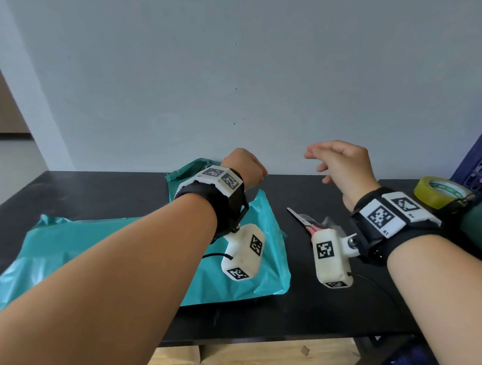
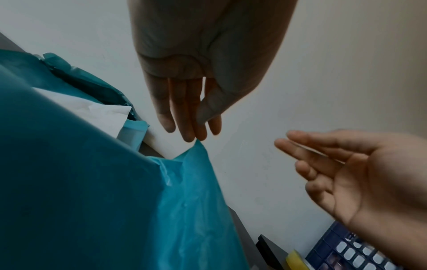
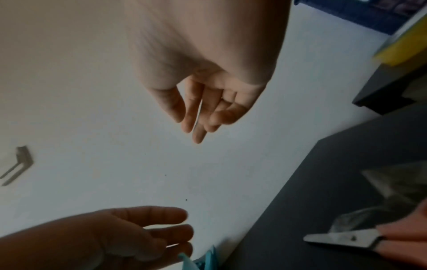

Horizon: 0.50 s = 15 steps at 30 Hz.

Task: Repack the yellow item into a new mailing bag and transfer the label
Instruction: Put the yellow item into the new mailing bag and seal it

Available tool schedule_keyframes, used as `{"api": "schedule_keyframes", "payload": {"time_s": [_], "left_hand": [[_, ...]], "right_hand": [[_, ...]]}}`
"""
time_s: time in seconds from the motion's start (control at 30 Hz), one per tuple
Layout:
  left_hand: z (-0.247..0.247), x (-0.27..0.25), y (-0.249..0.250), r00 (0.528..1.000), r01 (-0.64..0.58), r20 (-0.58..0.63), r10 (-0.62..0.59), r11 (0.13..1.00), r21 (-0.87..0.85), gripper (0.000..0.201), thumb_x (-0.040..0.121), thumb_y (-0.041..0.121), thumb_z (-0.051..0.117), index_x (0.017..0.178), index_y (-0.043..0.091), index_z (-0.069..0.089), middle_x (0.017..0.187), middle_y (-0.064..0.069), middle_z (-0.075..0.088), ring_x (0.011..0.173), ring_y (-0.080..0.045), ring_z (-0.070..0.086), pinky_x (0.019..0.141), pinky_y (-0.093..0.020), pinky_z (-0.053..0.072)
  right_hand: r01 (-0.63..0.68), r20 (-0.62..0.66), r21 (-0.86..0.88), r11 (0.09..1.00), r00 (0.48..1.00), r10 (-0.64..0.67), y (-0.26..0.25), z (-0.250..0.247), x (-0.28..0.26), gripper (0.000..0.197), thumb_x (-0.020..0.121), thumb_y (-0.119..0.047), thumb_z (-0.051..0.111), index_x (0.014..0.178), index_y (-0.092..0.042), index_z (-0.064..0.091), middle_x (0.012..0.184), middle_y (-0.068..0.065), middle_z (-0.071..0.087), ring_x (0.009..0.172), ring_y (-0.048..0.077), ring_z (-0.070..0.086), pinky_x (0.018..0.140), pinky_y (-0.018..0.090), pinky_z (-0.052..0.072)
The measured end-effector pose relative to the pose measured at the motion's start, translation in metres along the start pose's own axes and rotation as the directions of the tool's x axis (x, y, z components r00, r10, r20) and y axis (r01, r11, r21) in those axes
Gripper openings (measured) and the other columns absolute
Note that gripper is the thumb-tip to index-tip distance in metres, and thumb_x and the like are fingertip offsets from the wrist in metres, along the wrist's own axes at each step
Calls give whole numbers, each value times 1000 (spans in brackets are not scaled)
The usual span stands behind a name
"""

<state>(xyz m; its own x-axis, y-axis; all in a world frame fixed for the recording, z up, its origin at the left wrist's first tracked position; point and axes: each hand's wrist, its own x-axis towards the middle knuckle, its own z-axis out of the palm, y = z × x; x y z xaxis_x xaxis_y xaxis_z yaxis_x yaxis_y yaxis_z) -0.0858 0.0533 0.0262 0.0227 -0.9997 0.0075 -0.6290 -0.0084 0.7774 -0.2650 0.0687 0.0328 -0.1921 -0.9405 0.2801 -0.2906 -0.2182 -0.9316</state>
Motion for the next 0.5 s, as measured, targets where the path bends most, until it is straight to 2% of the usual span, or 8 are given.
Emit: {"api": "schedule_keyframes", "payload": {"time_s": [0.07,0.13,0.2,0.27,0.33,0.4,0.5], "left_hand": [[-2,-3,0,1000,-24,6,24,999,37,23,86,-2,57,87,14,73,102,-9,72,98,-24,67,86,-30,55],[-2,-6,-2,997,-44,69,35,989,142,29,88,-2,54,107,11,72,114,-7,69,107,-23,64,84,-24,50],[-2,-11,-4,985,-65,169,16,955,288,38,92,1,48,125,12,63,129,-5,61,118,-21,58,88,-23,46],[-1,-14,-7,963,-91,267,-18,916,390,44,95,5,47,137,14,51,139,-4,52,125,-22,52,99,-27,44],[-1,-15,-11,947,-116,320,-36,890,441,50,92,7,55,140,18,48,138,-2,53,123,-22,53,101,-29,44],[-2,-14,-14,945,-111,325,-32,905,411,45,88,15,63,132,22,57,128,1,60,116,-20,57,94,-27,45],[-2,-11,-18,954,-111,300,-16,909,402,38,85,22,68,123,17,64,121,-2,65,107,-19,60,89,-27,43]], "right_hand": [[39,-39,38,999,999,-37,-8,1,-1,12,85,-20,62,86,-17,73,85,-1,76,66,13,54,64,24,50],[35,-20,20,999,999,-34,-14,2,-2,13,85,-19,61,88,-13,73,79,1,76,60,13,53,71,24,51],[-58,91,-20,998,994,60,-16,3,-4,18,86,-20,62,95,-7,71,82,6,76,54,14,53,72,27,52],[-197,236,-92,976,948,213,-12,6,-8,27,87,-23,64,104,-2,69,91,12,75,58,17,58,74,31,55],[-246,334,-241,939,887,318,-5,9,-14,34,87,-34,65,106,-6,69,94,10,75,71,19,66,77,34,57],[-229,395,-359,905,841,370,0,13,-20,43,82,-49,67,102,-11,69,94,6,75,81,18,70,76,33,59],[-180,476,-497,849,762,440,3,20,-25,51,75,-54,73,102,-12,66,94,5,73,86,18,70,78,36,60]]}}
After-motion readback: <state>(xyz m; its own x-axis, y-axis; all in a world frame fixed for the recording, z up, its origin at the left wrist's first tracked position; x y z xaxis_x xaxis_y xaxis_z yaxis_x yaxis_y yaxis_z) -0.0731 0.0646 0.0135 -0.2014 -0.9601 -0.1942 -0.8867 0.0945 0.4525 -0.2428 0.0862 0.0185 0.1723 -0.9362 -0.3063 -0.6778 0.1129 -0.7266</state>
